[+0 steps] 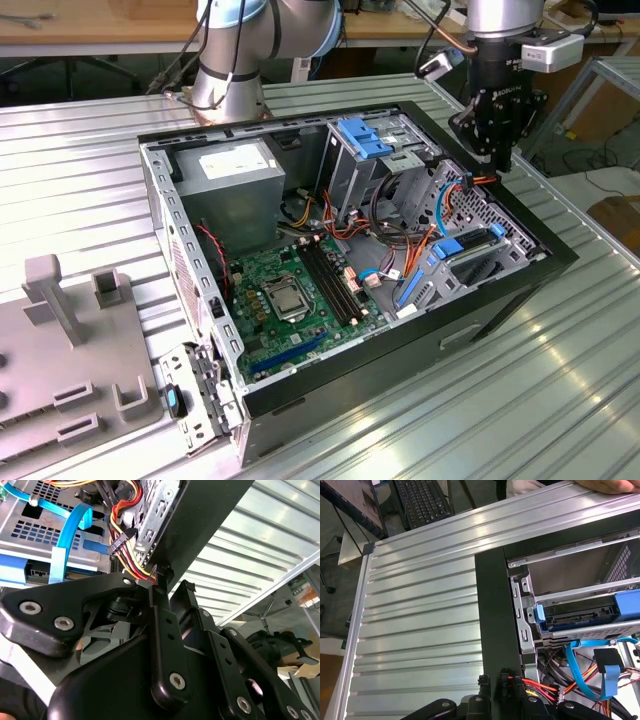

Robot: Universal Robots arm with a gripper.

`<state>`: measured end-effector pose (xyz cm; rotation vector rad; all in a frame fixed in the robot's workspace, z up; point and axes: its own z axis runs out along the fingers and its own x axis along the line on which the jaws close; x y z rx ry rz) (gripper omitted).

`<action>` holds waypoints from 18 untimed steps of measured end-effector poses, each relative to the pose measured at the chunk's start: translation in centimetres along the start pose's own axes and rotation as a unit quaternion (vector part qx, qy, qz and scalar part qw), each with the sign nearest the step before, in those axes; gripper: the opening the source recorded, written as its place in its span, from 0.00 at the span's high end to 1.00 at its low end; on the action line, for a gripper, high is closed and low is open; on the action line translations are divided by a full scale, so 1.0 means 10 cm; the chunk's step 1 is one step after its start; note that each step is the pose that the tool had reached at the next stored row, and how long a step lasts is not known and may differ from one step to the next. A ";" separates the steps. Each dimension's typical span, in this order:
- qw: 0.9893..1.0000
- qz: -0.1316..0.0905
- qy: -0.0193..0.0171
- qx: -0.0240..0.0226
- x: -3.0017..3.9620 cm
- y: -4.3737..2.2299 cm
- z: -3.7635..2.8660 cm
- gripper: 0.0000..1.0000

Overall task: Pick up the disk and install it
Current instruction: 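Insert the first disk wire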

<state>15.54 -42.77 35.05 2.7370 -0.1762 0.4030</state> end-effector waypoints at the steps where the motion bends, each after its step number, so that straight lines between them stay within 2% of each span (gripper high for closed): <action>1: 1.000 0.000 0.000 0.000 0.001 0.000 0.000 0.70; 2: 1.000 0.000 0.000 0.000 0.001 0.000 0.000 0.71; 3: 1.000 0.000 0.000 0.000 0.001 0.000 0.000 0.78; 4: 1.000 0.000 0.000 0.000 0.001 0.000 0.000 0.78; 5: 1.000 0.000 0.000 0.000 0.001 0.001 0.000 0.84; 9: 1.000 0.000 0.000 0.000 0.001 0.001 0.001 0.84; 12: 1.000 -0.001 -0.003 0.000 0.001 0.000 0.004 0.84; 18: 1.000 -0.001 -0.004 0.000 -0.001 0.000 0.004 0.84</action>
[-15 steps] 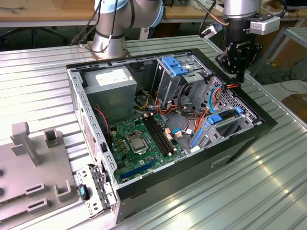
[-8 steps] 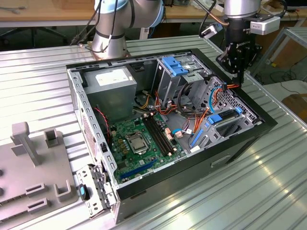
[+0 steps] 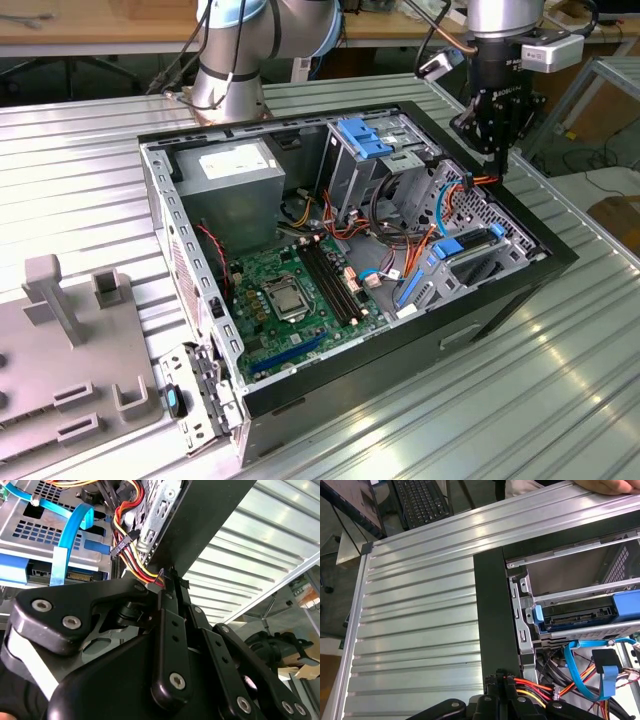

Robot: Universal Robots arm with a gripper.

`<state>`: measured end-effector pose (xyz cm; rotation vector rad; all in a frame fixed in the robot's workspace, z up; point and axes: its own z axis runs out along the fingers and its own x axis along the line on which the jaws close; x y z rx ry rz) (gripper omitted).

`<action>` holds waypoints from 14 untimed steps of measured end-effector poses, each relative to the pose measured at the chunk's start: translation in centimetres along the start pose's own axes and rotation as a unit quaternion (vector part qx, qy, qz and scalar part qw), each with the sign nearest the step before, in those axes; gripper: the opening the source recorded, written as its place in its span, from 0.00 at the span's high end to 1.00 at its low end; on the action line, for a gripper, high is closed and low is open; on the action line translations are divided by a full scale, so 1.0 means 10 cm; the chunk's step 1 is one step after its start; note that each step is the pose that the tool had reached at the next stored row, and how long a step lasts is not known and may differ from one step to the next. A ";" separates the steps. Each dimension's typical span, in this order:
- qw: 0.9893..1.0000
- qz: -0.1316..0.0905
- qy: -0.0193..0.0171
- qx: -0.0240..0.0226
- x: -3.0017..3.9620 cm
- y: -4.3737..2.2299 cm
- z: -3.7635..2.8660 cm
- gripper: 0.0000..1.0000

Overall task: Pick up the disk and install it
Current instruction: 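Insert the first disk wire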

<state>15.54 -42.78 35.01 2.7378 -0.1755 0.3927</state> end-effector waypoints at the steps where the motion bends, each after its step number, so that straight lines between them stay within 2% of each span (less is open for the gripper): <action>1: 1.000 0.000 0.000 0.000 0.000 0.000 0.000 0.84; 4: 1.000 0.000 0.000 0.000 0.000 -0.001 0.001 0.82; 5: 1.000 0.000 0.000 0.000 0.000 -0.001 0.001 0.76; 7: 1.000 0.000 0.000 0.000 0.001 0.000 0.001 0.76; 11: 1.000 0.002 -0.004 -0.001 0.004 -0.001 0.003 0.76; 14: 1.000 0.002 -0.004 -0.001 0.004 -0.001 0.003 0.76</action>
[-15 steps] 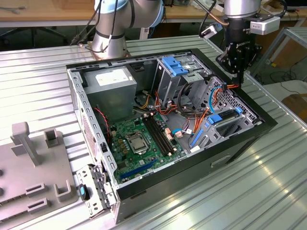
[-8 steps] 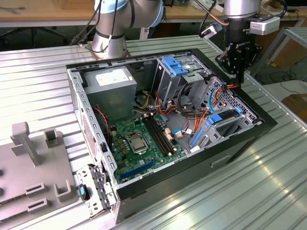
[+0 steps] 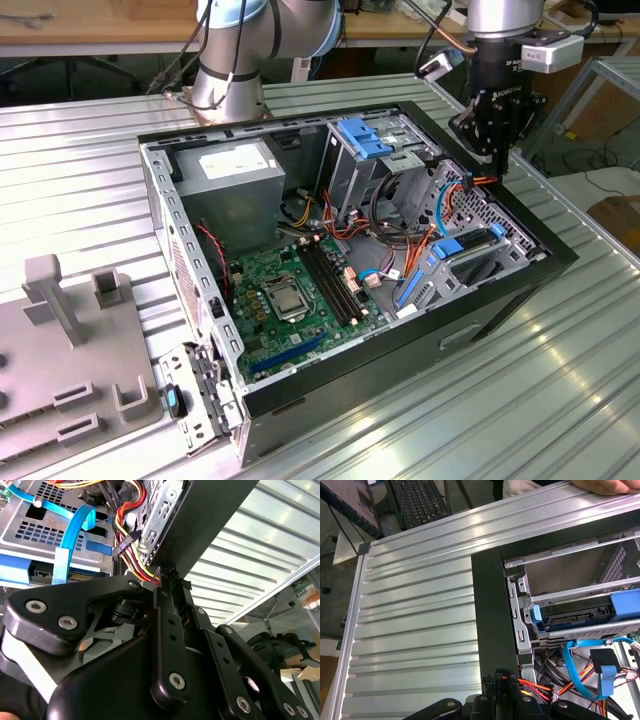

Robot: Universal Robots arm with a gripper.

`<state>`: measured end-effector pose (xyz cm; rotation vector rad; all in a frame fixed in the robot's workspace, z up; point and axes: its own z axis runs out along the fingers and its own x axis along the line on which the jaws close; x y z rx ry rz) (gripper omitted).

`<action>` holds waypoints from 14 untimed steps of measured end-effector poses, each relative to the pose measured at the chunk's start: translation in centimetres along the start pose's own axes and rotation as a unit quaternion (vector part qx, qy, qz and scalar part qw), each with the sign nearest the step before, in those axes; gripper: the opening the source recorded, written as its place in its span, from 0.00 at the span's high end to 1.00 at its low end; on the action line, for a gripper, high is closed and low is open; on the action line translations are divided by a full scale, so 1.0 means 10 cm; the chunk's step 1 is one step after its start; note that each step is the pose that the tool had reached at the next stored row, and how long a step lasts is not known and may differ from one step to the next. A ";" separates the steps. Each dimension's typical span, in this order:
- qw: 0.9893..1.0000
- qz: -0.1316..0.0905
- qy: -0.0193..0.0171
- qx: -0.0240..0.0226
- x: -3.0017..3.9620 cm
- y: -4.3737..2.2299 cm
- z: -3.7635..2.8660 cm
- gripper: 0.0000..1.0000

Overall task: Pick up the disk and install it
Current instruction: 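Insert the first disk wire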

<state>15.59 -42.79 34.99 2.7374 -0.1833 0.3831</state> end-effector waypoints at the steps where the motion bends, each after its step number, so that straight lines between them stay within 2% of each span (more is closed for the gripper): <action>1: 1.000 0.000 0.000 0.000 0.000 0.000 0.000 0.76; 3: 1.000 0.000 0.000 0.000 0.003 -0.001 0.001 0.76; 5: 1.000 -0.001 -0.004 0.000 0.014 -0.002 0.004 0.76; 6: 1.000 -0.003 -0.009 -0.001 0.028 -0.005 0.007 0.76; 8: 1.000 -0.004 -0.012 -0.001 0.044 -0.008 0.011 0.76; 12: 1.000 -0.005 -0.016 -0.002 0.076 -0.018 0.016 0.76; 14: 1.000 -0.006 -0.019 -0.002 0.083 -0.019 0.016 0.76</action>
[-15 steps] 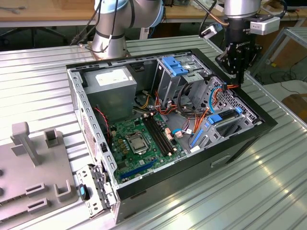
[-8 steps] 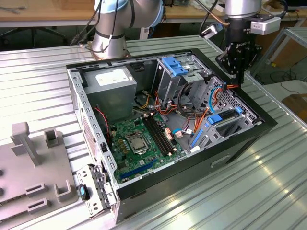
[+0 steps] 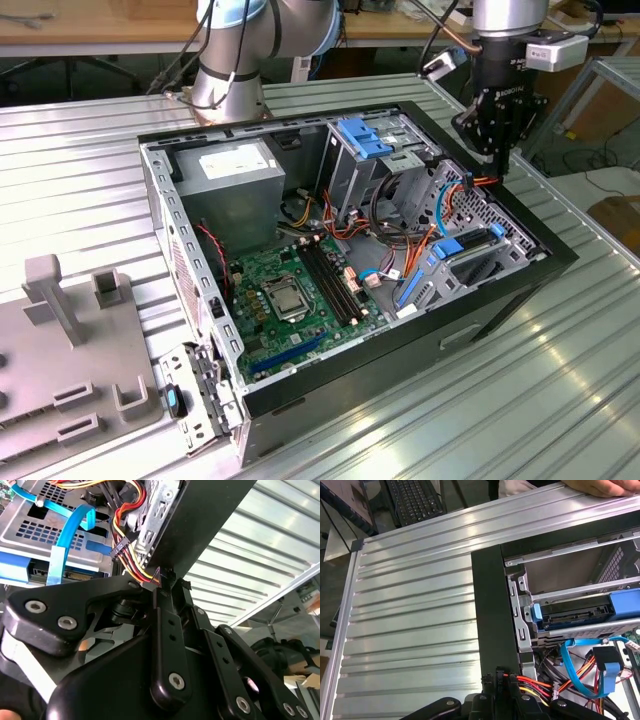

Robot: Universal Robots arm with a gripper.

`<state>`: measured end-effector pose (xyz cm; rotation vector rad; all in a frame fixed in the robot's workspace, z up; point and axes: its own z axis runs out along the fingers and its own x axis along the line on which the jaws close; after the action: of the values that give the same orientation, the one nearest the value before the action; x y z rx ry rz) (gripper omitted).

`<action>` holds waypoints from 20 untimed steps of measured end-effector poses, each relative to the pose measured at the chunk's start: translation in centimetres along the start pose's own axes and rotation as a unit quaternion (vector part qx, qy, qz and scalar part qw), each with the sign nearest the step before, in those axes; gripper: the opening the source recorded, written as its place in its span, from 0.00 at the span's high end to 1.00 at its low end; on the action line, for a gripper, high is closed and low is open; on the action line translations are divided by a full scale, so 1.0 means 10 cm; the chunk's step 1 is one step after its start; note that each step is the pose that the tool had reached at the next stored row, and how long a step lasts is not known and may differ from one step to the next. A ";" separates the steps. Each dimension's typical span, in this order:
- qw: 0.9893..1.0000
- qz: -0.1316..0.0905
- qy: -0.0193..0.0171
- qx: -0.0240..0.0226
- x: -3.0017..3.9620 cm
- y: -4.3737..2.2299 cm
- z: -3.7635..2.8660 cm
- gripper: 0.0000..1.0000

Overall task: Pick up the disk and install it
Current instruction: 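Insert the first disk wire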

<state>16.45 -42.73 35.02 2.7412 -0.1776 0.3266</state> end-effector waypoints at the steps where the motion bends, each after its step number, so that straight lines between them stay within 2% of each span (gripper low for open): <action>1: 1.000 0.000 -0.001 0.000 -0.001 0.000 0.000 0.76; 10: 1.000 0.000 -0.001 0.000 0.014 -0.003 0.003 0.76; 11: 1.000 0.000 -0.001 0.000 0.015 -0.003 0.004 0.78; 12: 1.000 0.000 -0.001 0.000 0.017 -0.003 0.004 0.84; 17: 1.000 -0.001 -0.001 0.000 0.022 -0.004 0.005 0.84; 20: 1.000 0.000 -0.001 0.000 -0.017 0.008 -0.001 0.84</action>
<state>16.26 -42.79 35.02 2.7418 -0.1786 0.3227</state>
